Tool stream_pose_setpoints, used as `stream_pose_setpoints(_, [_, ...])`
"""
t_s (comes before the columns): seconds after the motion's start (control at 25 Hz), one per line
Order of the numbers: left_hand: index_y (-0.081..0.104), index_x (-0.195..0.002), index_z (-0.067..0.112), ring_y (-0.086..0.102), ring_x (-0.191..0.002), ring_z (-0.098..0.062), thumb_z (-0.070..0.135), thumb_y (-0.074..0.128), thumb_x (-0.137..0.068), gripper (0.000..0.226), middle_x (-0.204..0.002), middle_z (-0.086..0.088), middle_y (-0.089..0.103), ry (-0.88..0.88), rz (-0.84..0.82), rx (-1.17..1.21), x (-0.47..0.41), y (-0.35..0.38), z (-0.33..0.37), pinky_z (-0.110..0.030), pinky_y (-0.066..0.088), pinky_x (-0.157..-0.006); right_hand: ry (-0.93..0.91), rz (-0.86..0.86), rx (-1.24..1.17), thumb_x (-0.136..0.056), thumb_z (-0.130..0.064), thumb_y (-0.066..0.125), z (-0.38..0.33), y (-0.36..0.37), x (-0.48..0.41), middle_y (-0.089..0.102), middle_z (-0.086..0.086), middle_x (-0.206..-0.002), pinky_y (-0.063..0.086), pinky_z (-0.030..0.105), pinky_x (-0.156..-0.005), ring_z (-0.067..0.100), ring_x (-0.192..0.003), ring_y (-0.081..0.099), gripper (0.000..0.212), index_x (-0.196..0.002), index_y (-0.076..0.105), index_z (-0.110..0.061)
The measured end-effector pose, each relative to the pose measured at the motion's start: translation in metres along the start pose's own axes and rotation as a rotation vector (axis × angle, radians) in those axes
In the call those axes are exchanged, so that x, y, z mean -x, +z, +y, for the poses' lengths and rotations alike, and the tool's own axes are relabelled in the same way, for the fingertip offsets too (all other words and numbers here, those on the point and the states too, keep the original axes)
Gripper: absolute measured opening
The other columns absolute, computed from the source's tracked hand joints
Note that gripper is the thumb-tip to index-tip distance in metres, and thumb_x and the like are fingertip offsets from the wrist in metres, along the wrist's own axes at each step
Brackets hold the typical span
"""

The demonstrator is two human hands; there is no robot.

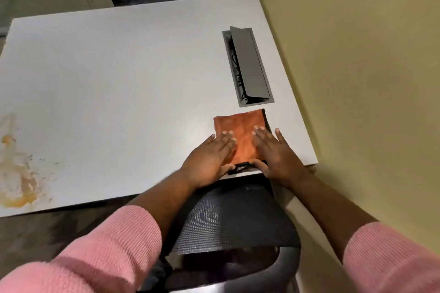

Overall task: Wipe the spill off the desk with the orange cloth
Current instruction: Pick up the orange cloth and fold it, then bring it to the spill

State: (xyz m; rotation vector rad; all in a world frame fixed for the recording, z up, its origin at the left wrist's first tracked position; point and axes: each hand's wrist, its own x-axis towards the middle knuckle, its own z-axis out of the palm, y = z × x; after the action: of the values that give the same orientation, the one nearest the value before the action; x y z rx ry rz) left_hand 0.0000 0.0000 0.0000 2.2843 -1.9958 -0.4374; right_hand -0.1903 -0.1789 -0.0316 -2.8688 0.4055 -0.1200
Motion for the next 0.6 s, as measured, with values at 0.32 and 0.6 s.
stream_pose_setpoints(0.32, [0.023, -0.161, 0.011, 0.018, -0.157, -0.027, 0.063, 0.051, -0.097, 0.087, -0.171, -0.012, 0.018, -0.08, -0.208, 0.017, -0.035, 0.059, 0.003, -0.039, 0.015, -0.127, 0.108, -0.194, -0.111, -0.102, -0.045, 0.057, 0.024, 0.065, 0.011, 0.022, 0.009, -0.171, 0.004, 0.041, -0.129, 0.024, -0.159, 0.015, 0.075, -0.162, 0.026, -0.011])
stream_pose_setpoints(0.6, [0.028, -0.159, 0.007, 0.026, -0.155, -0.033, 0.04, 0.055, -0.103, 0.071, -0.169, -0.016, 0.02, -0.081, -0.254, -0.009, -0.045, 0.064, 0.003, -0.042, 0.03, -0.122, 0.08, -0.234, -0.123, -0.101, -0.05, 0.056, 0.033, 0.076, 0.011, 0.016, 0.004, -0.172, 0.001, 0.038, -0.13, 0.02, -0.159, 0.01, 0.079, -0.163, 0.023, -0.014])
